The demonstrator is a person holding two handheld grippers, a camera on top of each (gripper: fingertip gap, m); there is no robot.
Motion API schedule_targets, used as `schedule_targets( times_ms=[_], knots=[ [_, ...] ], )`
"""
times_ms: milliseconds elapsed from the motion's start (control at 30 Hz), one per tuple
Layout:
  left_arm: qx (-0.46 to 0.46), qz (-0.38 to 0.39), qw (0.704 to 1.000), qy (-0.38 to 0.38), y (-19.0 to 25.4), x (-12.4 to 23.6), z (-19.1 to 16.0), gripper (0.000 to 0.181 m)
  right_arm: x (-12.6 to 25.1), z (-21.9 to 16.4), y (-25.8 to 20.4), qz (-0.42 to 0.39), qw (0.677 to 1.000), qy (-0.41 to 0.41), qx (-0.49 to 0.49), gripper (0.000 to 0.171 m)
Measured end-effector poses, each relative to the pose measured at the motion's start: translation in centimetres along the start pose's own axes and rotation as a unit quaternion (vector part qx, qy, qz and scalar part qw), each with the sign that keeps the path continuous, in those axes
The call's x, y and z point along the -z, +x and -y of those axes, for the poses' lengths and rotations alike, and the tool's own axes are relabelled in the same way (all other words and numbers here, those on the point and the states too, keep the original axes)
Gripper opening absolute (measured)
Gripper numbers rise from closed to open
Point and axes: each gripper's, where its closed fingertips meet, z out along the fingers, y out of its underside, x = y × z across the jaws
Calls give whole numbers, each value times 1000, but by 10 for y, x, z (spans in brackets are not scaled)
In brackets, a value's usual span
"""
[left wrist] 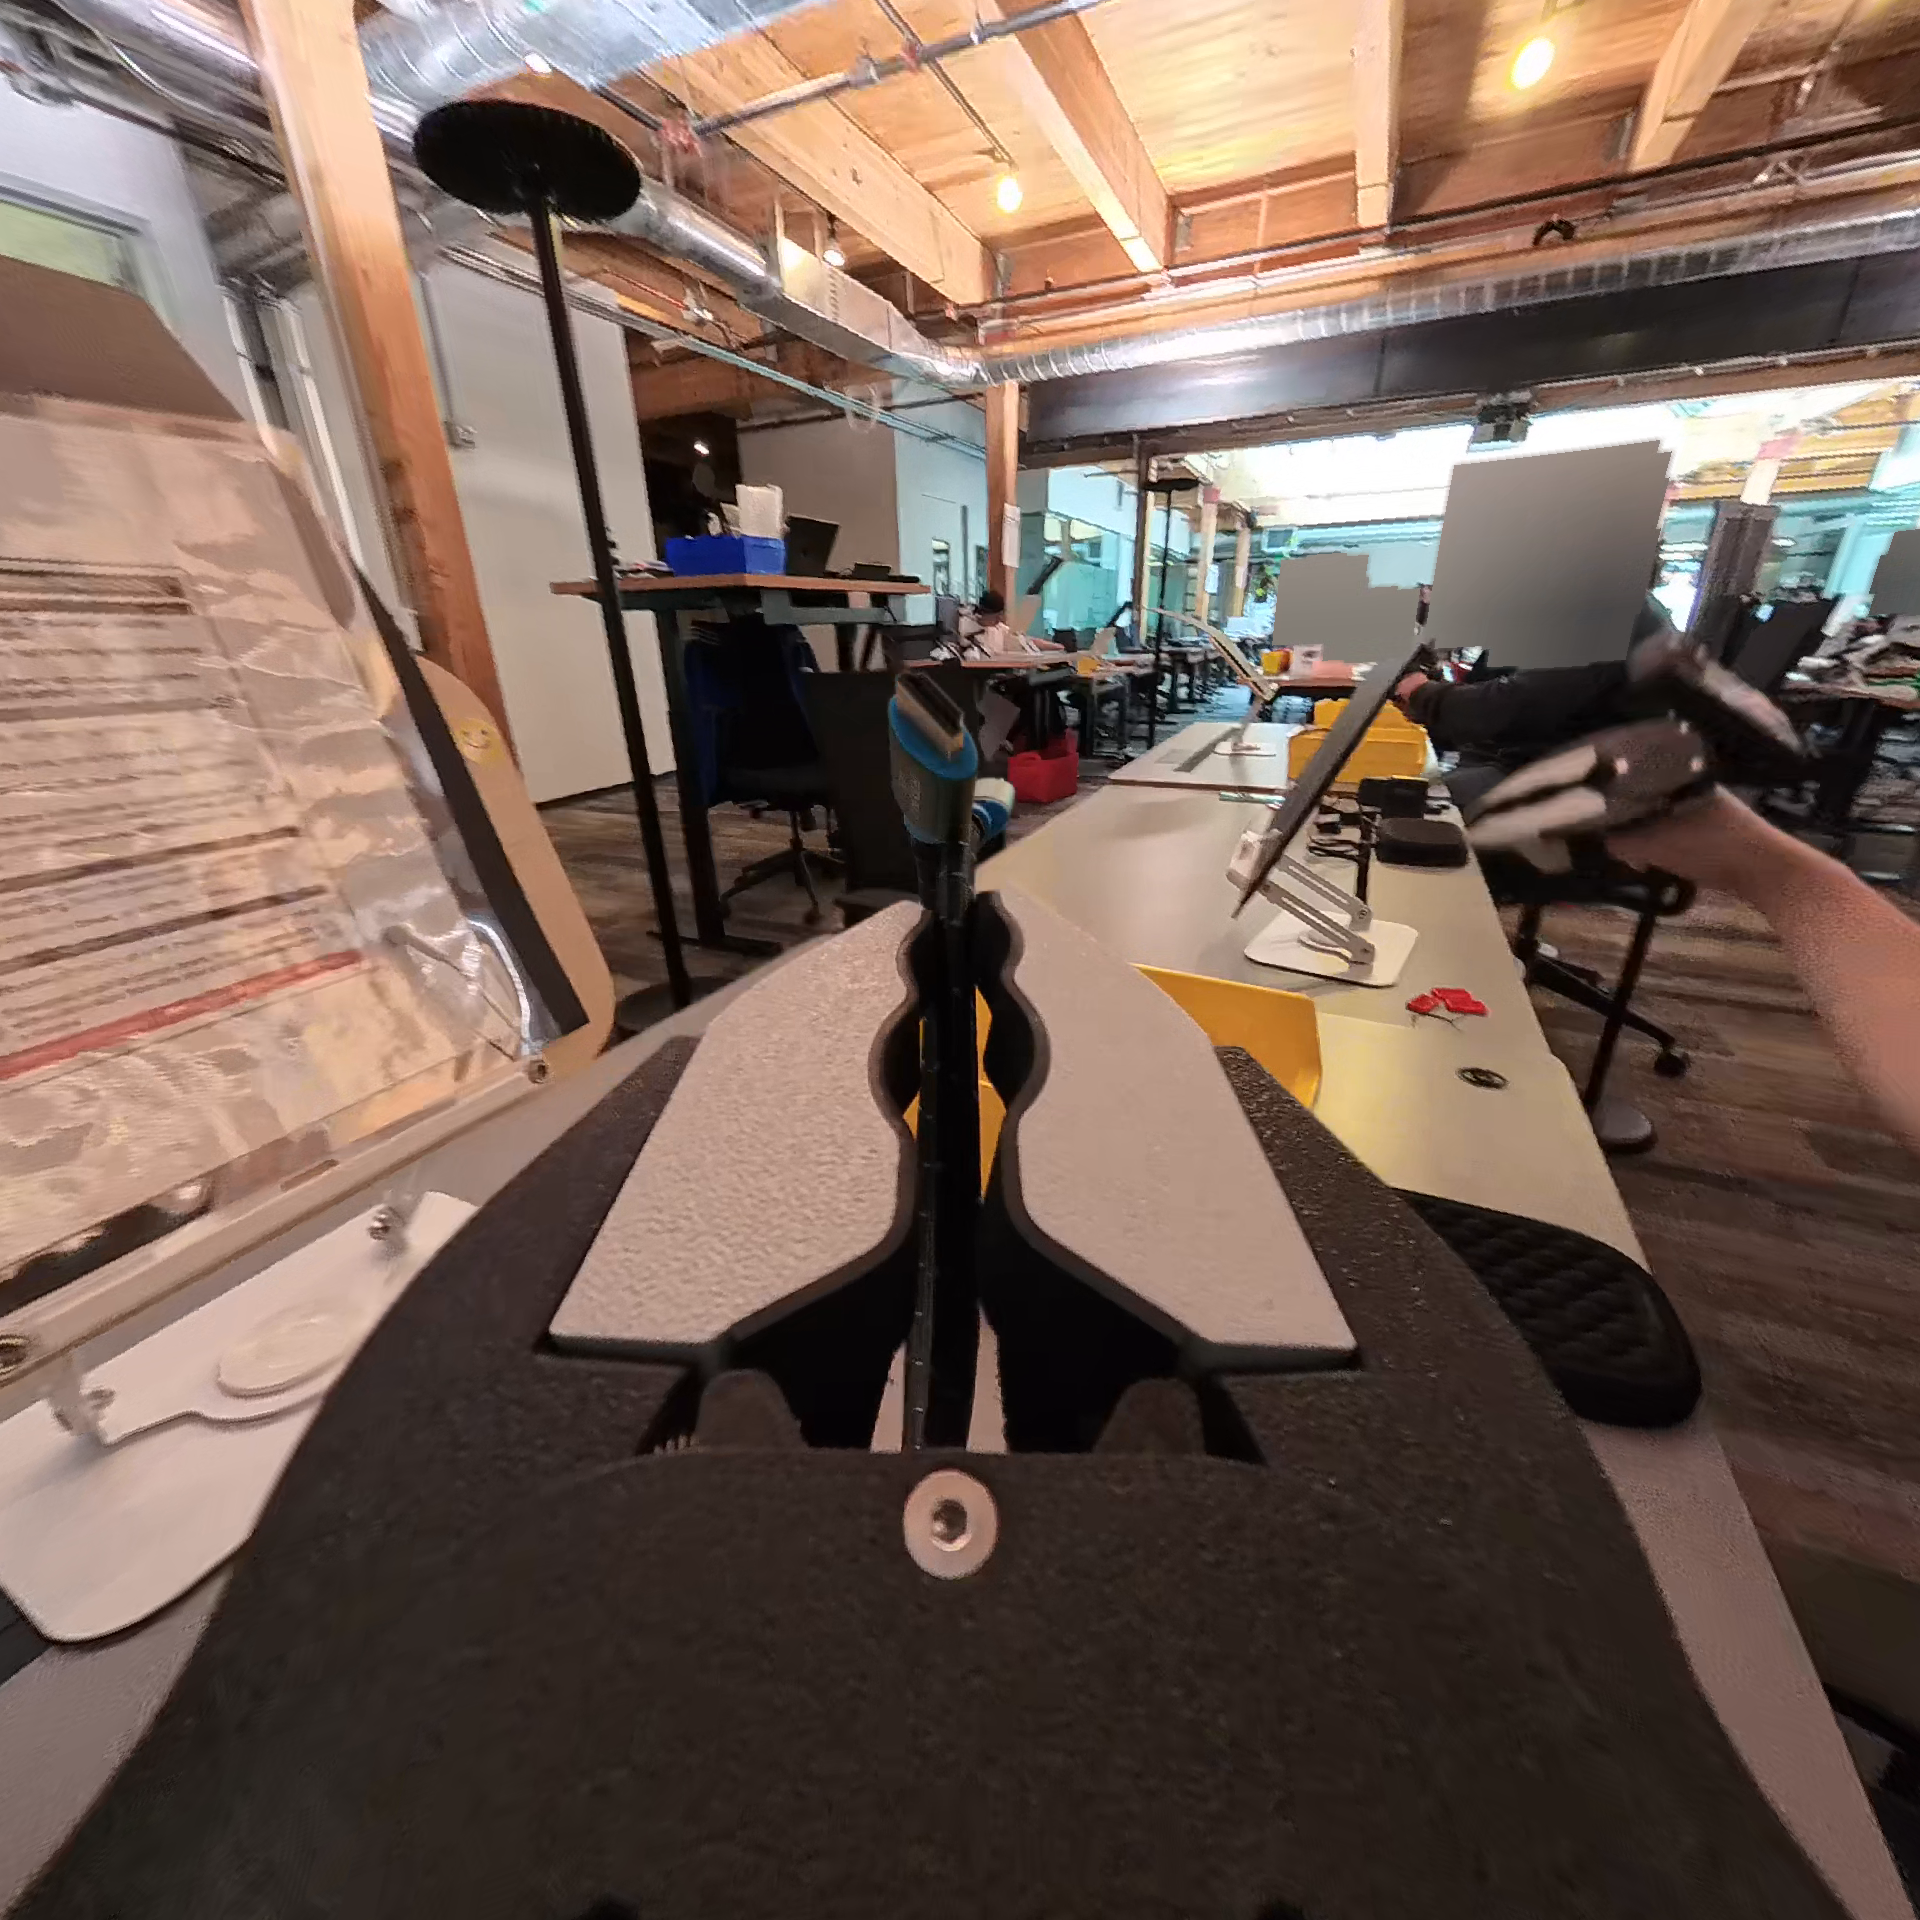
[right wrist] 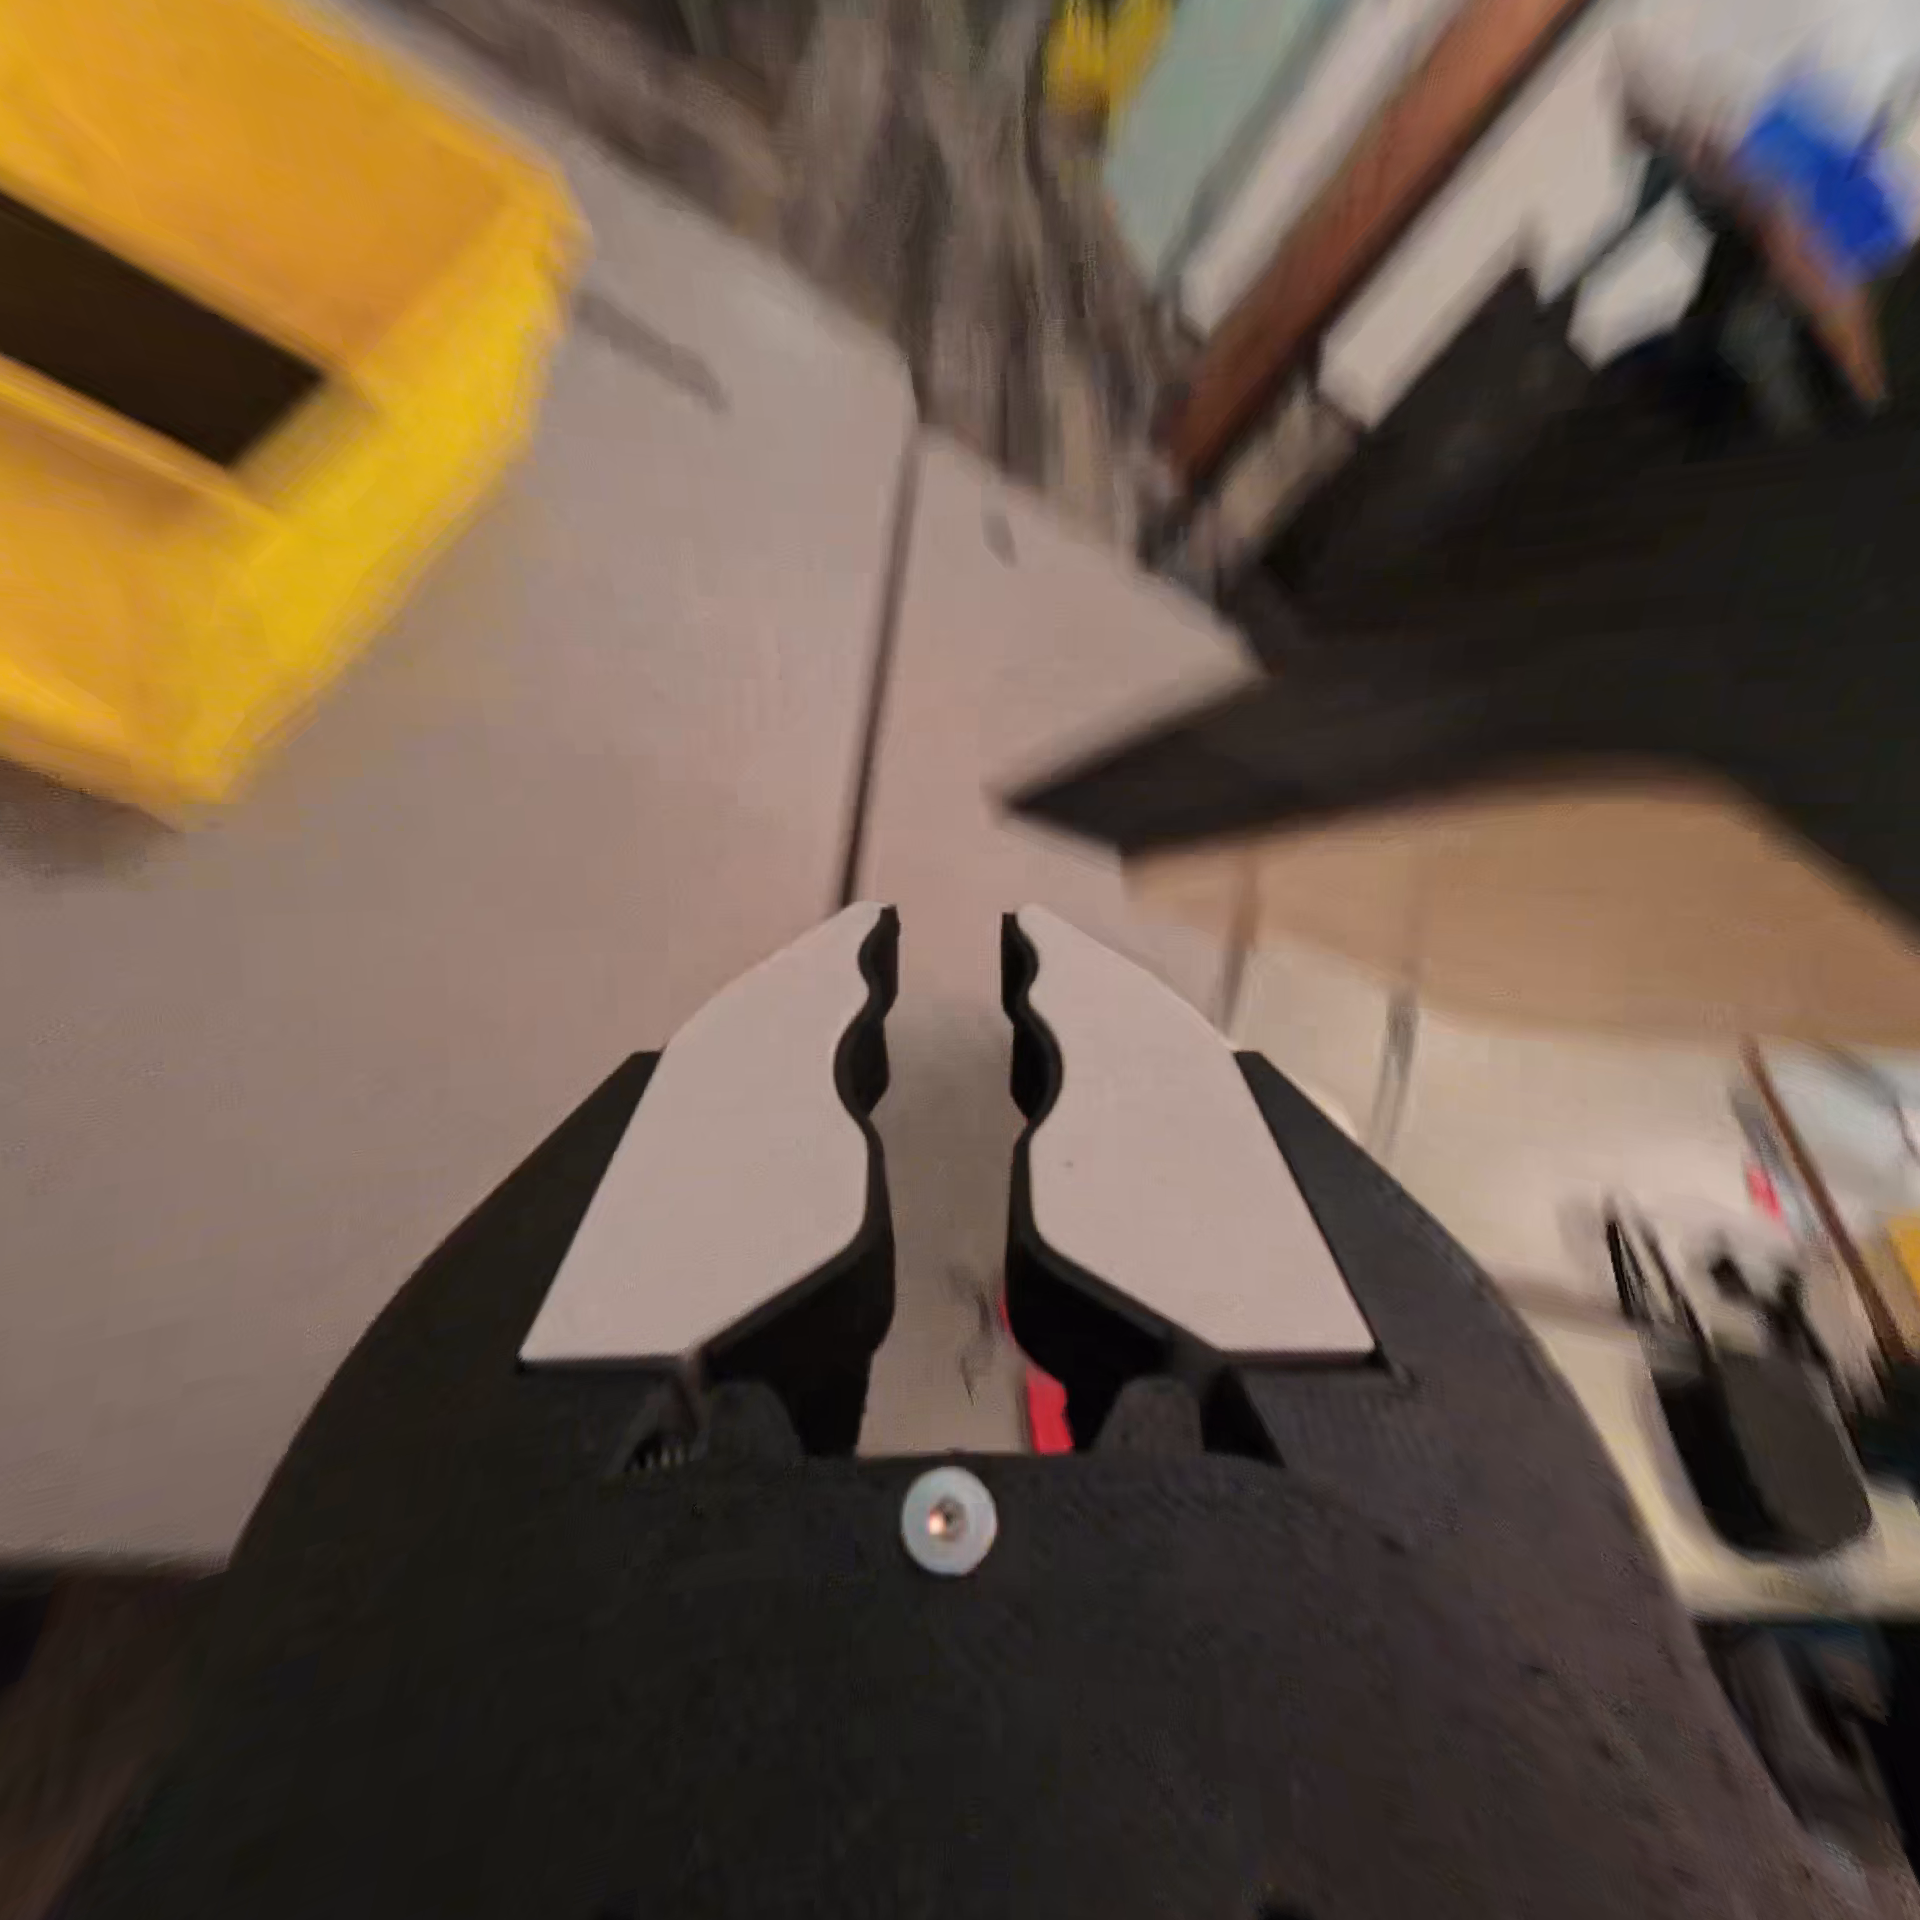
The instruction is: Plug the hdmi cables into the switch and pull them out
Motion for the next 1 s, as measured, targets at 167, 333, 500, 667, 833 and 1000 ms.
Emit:
schedule_targets(
  times_ms=[167,333,500,667,833,1000],
  knots=[
    [-13,-27,999,-38,13,-11,-22,7,15,185,-148,122,962,233,76,27],
    [-41,-53,996,-60,27,-11,-27,6,39,299,-319,243,848,418,217,26],
    [-38,-103,993,-49,40,-5,-22,7,40,352,-393,317,778,468,273,23],
    [-86,-106,990,-44,40,1,-18,6,25,371,-403,502,757,384,164,25],
    [-134,-95,985,-45,39,3,-17,7,20,364,-412,573,734,349,106,27],
    [-138,-105,984,-43,44,2,-19,7,22,354,-418,605,725,318,87,27]
  ],
)
